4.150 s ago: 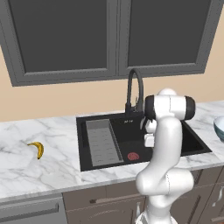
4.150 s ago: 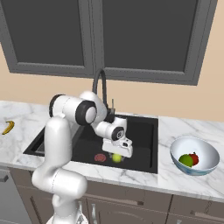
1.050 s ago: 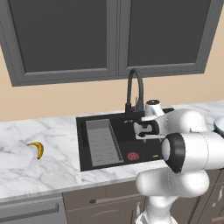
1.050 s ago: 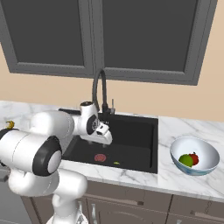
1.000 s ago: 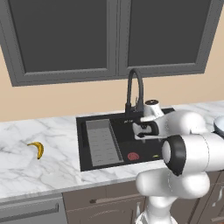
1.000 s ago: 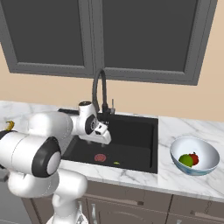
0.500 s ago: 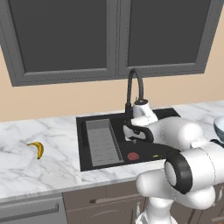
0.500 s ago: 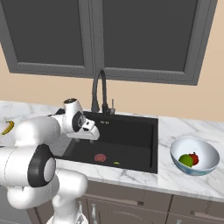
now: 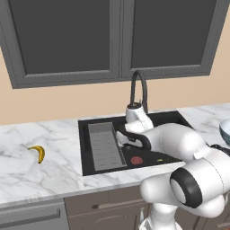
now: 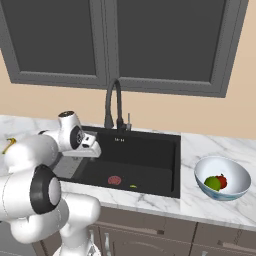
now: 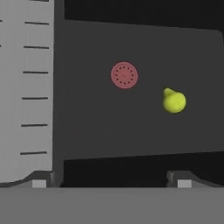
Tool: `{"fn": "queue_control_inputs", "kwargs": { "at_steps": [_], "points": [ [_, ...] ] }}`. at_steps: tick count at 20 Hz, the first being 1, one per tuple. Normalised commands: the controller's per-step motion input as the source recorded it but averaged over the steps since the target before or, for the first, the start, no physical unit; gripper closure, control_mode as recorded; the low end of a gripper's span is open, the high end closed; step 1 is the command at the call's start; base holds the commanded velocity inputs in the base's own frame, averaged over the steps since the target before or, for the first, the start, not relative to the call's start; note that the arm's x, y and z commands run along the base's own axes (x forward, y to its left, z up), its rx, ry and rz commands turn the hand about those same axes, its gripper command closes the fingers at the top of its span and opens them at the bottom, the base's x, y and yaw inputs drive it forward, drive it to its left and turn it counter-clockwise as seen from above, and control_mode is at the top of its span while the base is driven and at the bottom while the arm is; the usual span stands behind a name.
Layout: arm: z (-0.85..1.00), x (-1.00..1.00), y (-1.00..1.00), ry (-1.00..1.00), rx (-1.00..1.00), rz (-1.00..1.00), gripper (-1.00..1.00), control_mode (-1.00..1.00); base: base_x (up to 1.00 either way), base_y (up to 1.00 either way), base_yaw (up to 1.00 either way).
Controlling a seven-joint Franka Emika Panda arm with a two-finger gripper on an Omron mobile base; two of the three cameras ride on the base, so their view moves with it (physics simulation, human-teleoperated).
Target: There is a mixed pile of frozen fruits and vegetables on the counter. Locate all the frozen vegetables and place the items in a bowl on the counter. Take all the frozen fruits and defrost them in a running sink.
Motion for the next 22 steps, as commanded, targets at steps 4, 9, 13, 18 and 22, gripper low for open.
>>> {"fn": "queue_control_inputs", "kwargs": {
  "at_steps": [4, 9, 13, 18, 22],
  "points": [
    [0.0, 0.01, 0.55, 0.01, 0.0, 0.05, -1.0, -1.0, 0.0, 0.0, 0.0],
    [0.0, 0.06, 0.56, 0.03, 0.0, 0.05, -1.0, -1.0, 0.0, 0.0, 0.0],
    [0.02, 0.09, 0.55, 0.07, 0.0, 0.05, -1.0, -1.0, 0.0, 0.0, 0.0],
    [0.17, 0.1, 0.5, 0.09, 0.0, 0.05, -1.0, -1.0, 0.0, 0.0, 0.0],
    [0.2, 0.1, 0.48, 0.11, 0.0, 0.05, -1.0, -1.0, 0.0, 0.0, 0.0]
  ]
}}
